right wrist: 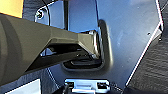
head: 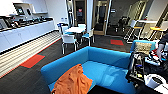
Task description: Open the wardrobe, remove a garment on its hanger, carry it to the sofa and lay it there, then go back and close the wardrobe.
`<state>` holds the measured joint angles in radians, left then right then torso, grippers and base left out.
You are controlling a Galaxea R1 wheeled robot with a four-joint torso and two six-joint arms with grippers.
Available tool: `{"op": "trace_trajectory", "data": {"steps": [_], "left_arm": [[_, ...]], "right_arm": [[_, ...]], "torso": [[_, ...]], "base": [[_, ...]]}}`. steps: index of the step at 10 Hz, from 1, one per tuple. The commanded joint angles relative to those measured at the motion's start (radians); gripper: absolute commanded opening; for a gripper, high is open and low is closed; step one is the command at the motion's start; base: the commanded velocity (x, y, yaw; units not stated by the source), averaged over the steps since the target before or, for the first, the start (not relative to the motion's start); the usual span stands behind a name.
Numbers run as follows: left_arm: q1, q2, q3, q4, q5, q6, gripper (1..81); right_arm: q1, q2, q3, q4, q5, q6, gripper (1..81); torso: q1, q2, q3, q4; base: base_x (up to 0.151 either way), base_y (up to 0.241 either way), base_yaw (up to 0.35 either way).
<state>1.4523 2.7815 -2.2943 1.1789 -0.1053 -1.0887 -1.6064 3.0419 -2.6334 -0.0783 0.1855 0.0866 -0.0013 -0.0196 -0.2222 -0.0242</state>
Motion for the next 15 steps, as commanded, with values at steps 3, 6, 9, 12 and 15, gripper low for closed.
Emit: {"op": "trace_trajectory", "data": {"steps": [3,6,9,12,15], "left_arm": [[-0.03,-0.011,0.012,0.024,0.026,0.006,81.1],[-0.03,-0.009,0.012,0.025,0.026,0.004,81.1],[-0.03,-0.009,0.012,0.025,0.025,0.004,81.1],[-0.027,0.001,-0.027,0.025,0.024,0.003,81.1],[-0.025,0.009,-0.041,0.028,0.024,0.004,81.1]], "right_arm": [[0.012,0.01,0.007,-0.014,-0.064,-0.004,81.1],[0.01,0.01,0.006,-0.014,-0.064,-0.004,81.1],[0.01,0.01,0.006,-0.014,-0.064,-0.004,81.1],[0.012,0.013,0.003,-0.014,-0.066,-0.004,81.1],[0.009,0.013,0.003,-0.012,-0.066,-0.004,81.1]], "torso": [[0.001,0.0,0.0,0.0],[0.001,0.0,0.0,0.0],[0.001,0.0,0.0,0.0],[0.001,0.0,0.0,0.0],[0.001,0.0,0.0,0.0]], "base": [[-0.067,0.0,0.0],[-0.022,0.0,0.0],[0.0,0.0,0.0],[0.0,0.0,0.0],[0.0,0.0,0.0]]}}
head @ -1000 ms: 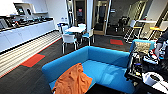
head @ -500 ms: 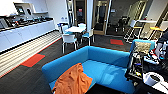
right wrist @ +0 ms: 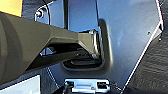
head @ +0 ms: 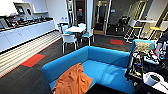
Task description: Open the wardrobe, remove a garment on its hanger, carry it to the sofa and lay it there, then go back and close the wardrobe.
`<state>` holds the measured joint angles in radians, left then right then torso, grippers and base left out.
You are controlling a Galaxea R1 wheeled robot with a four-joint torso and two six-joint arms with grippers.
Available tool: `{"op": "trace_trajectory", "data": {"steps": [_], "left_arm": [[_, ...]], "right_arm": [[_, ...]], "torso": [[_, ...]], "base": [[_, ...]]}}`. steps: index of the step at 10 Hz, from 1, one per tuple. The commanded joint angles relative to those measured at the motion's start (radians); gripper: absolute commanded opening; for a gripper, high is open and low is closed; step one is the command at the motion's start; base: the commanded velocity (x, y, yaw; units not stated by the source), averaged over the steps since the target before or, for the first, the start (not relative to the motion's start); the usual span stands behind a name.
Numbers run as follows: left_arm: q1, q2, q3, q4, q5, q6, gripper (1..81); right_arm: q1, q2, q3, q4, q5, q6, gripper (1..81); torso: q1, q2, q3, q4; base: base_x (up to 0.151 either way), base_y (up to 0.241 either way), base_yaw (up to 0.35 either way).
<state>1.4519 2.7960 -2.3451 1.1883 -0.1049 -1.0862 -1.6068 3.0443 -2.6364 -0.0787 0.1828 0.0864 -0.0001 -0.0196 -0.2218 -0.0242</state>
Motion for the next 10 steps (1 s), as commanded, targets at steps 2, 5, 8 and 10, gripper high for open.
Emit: {"op": "trace_trajectory", "data": {"steps": [2,5,8,10], "left_arm": [[-0.025,-0.007,0.009,0.019,0.025,0.002,81.1],[-0.02,-0.018,0.006,0.019,0.024,0.0,81.1],[-0.02,-0.021,0.006,0.019,0.025,0.002,81.1],[-0.017,-0.027,0.006,0.019,0.024,0.002,81.1]], "right_arm": [[0.008,0.01,0.0,-0.012,-0.063,-0.002,81.1],[0.012,0.004,-0.029,-0.007,-0.063,-0.002,81.1],[0.014,0.001,-0.066,-0.003,-0.066,-0.002,81.1],[0.017,-0.014,-0.068,-0.001,-0.068,0.007,81.1]], "torso": [[0.0,0.0,0.0,0.0],[0.0,0.0,0.0,0.0],[0.0,0.0,0.0,0.0],[0.0,0.0,0.0,0.0]], "base": [[0.0,0.0,0.044],[0.0,0.0,0.162],[0.0,0.0,0.221],[0.0,0.0,0.252]]}}
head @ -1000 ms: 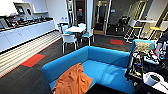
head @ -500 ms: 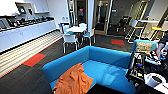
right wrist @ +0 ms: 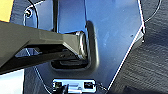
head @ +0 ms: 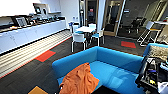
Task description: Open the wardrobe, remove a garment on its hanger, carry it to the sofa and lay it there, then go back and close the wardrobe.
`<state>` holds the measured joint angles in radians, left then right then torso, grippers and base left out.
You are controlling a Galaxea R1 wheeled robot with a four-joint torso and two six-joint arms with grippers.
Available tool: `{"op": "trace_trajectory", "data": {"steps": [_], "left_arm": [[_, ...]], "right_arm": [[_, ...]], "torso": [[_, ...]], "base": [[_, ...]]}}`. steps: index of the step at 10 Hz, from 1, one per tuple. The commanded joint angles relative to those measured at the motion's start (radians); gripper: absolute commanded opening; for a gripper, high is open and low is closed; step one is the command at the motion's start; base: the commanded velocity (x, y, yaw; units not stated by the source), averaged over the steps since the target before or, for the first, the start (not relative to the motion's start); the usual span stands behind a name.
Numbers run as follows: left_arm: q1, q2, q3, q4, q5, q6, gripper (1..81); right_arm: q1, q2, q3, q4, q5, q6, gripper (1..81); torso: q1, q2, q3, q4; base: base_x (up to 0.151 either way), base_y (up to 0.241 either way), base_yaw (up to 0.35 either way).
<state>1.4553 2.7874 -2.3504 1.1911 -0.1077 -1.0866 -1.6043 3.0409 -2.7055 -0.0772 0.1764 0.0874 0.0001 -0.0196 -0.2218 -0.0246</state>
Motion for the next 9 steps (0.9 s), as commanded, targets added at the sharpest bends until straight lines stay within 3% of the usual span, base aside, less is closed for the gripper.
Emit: {"op": "trace_trajectory", "data": {"steps": [1,6,9], "left_arm": [[-0.017,-0.021,0.011,0.018,0.026,0.002,81.1],[-0.016,-0.025,-0.058,0.024,0.02,0.001,81.1],[-0.017,-0.026,-0.098,0.009,0.02,0.001,81.1]], "right_arm": [[0.017,-0.02,0.001,-0.003,-0.061,0.008,81.1],[0.032,-0.067,-0.017,0.001,-0.06,0.012,81.1],[0.048,-0.07,-0.049,0.001,-0.063,0.055,81.1]], "torso": [[0.0,0.0,0.0,0.0],[0.0,0.0,0.0,0.0],[0.0,0.0,0.0,0.0]], "base": [[0.0,0.0,0.271],[0.0,0.0,0.29],[0.0,0.0,0.296]]}}
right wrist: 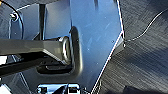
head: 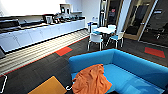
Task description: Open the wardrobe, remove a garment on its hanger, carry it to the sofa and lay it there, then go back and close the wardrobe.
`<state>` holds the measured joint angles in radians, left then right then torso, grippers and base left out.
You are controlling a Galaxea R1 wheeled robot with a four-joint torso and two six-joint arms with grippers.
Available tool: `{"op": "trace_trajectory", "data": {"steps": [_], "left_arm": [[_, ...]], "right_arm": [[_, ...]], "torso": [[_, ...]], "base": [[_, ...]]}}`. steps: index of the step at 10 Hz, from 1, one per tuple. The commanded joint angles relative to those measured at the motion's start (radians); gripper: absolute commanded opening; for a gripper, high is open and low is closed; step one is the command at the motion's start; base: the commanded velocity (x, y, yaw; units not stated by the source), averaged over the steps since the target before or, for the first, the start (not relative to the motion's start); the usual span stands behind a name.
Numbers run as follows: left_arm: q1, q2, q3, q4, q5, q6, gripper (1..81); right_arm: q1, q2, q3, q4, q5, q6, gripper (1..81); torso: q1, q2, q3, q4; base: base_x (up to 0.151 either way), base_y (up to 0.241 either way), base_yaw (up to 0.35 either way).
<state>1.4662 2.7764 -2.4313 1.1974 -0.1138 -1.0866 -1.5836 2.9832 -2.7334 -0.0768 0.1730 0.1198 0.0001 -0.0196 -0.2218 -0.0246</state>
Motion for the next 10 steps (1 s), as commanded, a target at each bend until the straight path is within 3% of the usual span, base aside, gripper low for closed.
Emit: {"op": "trace_trajectory", "data": {"steps": [1,3,10], "left_arm": [[-0.028,-0.009,-0.032,-0.001,0.026,-0.002,81.1],[-0.028,0.016,-0.086,-0.001,0.026,-0.01,81.1],[-0.028,0.043,-0.101,0.013,0.031,-0.01,81.1]], "right_arm": [[0.032,-0.011,-0.032,0.0,-0.072,0.049,81.1],[0.036,-0.01,-0.035,-0.001,-0.084,0.077,81.1],[0.03,0.003,-0.028,-0.001,-0.084,0.075,81.1]], "torso": [[0.0,0.0,0.0,0.0],[0.0,0.0,0.0,0.0],[0.0,0.0,0.0,0.0]], "base": [[0.0,0.0,0.296],[0.0,0.0,0.296],[0.0,0.0,0.298]]}}
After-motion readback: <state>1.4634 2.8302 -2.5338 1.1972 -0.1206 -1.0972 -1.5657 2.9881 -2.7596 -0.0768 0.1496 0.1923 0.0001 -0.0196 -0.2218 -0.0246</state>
